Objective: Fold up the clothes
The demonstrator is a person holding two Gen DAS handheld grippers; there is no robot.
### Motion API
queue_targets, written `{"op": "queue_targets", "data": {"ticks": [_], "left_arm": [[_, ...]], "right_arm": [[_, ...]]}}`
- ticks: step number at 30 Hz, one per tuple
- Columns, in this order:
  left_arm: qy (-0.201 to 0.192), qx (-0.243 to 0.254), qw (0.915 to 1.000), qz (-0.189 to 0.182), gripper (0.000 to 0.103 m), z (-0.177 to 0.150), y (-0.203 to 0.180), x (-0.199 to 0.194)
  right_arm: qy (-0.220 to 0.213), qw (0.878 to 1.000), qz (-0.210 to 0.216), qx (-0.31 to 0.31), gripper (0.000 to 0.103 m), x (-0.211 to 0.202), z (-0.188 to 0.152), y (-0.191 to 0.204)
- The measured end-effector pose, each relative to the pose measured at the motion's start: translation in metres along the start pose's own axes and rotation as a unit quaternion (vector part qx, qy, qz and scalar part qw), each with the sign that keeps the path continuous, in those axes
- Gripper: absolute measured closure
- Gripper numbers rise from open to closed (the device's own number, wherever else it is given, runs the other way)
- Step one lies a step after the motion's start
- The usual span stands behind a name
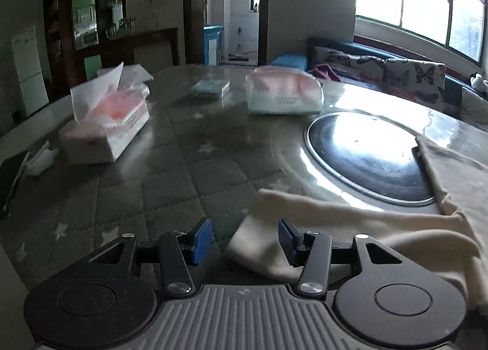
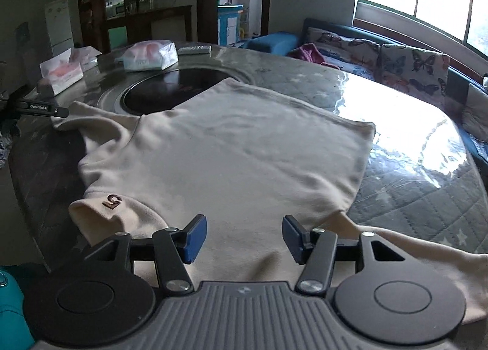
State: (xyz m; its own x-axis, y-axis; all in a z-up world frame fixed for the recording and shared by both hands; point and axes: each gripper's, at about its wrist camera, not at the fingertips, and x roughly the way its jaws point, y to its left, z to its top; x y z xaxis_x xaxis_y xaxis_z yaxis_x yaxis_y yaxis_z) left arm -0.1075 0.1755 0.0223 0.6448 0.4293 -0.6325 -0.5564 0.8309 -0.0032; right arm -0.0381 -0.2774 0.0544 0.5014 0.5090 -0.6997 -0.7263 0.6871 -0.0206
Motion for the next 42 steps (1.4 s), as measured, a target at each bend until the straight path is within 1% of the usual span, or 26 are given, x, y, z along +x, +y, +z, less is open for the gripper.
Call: {"op": "queue_targets", "data": {"ticks": [1,2,3,4,5,6,9,12,15,16,18,21,22,24,27,29,31,33,36,40,41,42], "left_arm": [[0.001,0.001,1.0,-0.003,0.055,0.001,-0.001,0.002],[0.0,0.003,1.0,-0.009,0.058,0.001,0.0,0.003],[-0.002,0.005,0.9999,-0.016,0.07,0.001,0.001,0.002],[-0.003,0.007,0.9997,-0.022,0.084,0.0,0.001,0.002],[-0.006,0.013,0.9996,-0.027,0.091,0.001,0.001,0.002],[-0.01,0.02,0.9993,-0.029,0.095,0.002,-0.001,0.003],[-0.036,0.051,0.9976,-0.033,0.096,0.01,-0.007,0.003],[-0.077,0.085,0.9931,-0.026,0.097,0.024,-0.014,0.003],[-0.102,0.105,0.9889,-0.022,0.097,0.036,-0.019,0.011],[-0.104,0.112,0.988,-0.022,0.096,0.038,-0.021,0.015],[-0.083,0.121,0.9889,-0.019,0.093,0.039,-0.023,0.029],[-0.057,0.129,0.99,0.002,0.091,0.033,-0.023,0.045],[-0.051,0.125,0.9908,0.01,0.088,0.031,-0.022,0.048],[-0.045,0.106,0.9933,0.013,0.086,0.03,-0.021,0.044],[-0.052,0.106,0.9927,-0.023,0.087,0.026,-0.03,0.023],[-0.055,0.11,0.9894,-0.076,0.087,0.023,-0.045,0.006],[-0.054,0.116,0.9824,-0.136,0.088,0.018,-0.062,-0.009],[-0.04,0.123,0.9734,-0.189,0.088,0.012,-0.084,-0.018],[-0.023,0.124,0.9606,-0.248,0.088,0.005,-0.113,-0.022],[-0.016,0.116,0.9494,-0.292,0.088,0.004,-0.143,-0.021],[-0.011,0.112,0.9483,-0.297,0.088,0.004,-0.148,-0.018],[-0.004,0.11,0.9497,-0.293,0.088,0.004,-0.152,-0.014]], "right_arm": [[0.002,1.0,0.001,-0.001,0.047,0.0,0.0,0.0],[0.003,1.0,0.001,-0.001,0.047,0.001,0.0,0.001],[0.004,1.0,0.002,-0.002,0.047,0.001,0.0,0.001],[0.005,1.0,0.002,-0.003,0.047,0.001,0.0,0.001],[0.007,1.0,0.002,-0.004,0.047,0.002,0.0,0.002],[0.008,1.0,0.003,-0.005,0.047,0.003,0.0,0.002],[0.011,1.0,0.002,-0.005,0.047,0.005,-0.001,0.001],[0.016,1.0,0.0,-0.004,0.047,0.006,-0.002,0.001],[0.018,1.0,-0.001,-0.001,0.046,0.007,-0.002,0.001],[0.019,1.0,-0.001,0.0,0.046,0.008,-0.002,0.0],[0.02,1.0,-0.001,0.002,0.045,0.009,-0.001,0.0],[0.022,1.0,-0.002,0.0,0.045,0.01,0.0,0.0],[0.022,1.0,-0.002,-0.001,0.045,0.01,0.001,0.0],[0.023,1.0,-0.003,-0.003,0.045,0.01,0.002,0.001],[0.025,1.0,-0.003,-0.006,0.045,0.011,0.002,0.001],[0.026,1.0,-0.003,-0.007,0.045,0.011,0.002,0.001],[0.026,1.0,-0.003,-0.005,0.044,0.012,0.002,0.001],[0.025,1.0,-0.003,-0.004,0.044,0.012,0.001,0.001],[0.024,1.0,-0.003,-0.002,0.043,0.012,0.001,0.001],[0.023,1.0,-0.003,-0.004,0.043,0.012,0.001,0.002],[0.022,1.0,-0.002,-0.004,0.042,0.012,0.001,0.002],[0.022,1.0,-0.002,-0.003,0.042,0.012,0.001,0.002]]}}
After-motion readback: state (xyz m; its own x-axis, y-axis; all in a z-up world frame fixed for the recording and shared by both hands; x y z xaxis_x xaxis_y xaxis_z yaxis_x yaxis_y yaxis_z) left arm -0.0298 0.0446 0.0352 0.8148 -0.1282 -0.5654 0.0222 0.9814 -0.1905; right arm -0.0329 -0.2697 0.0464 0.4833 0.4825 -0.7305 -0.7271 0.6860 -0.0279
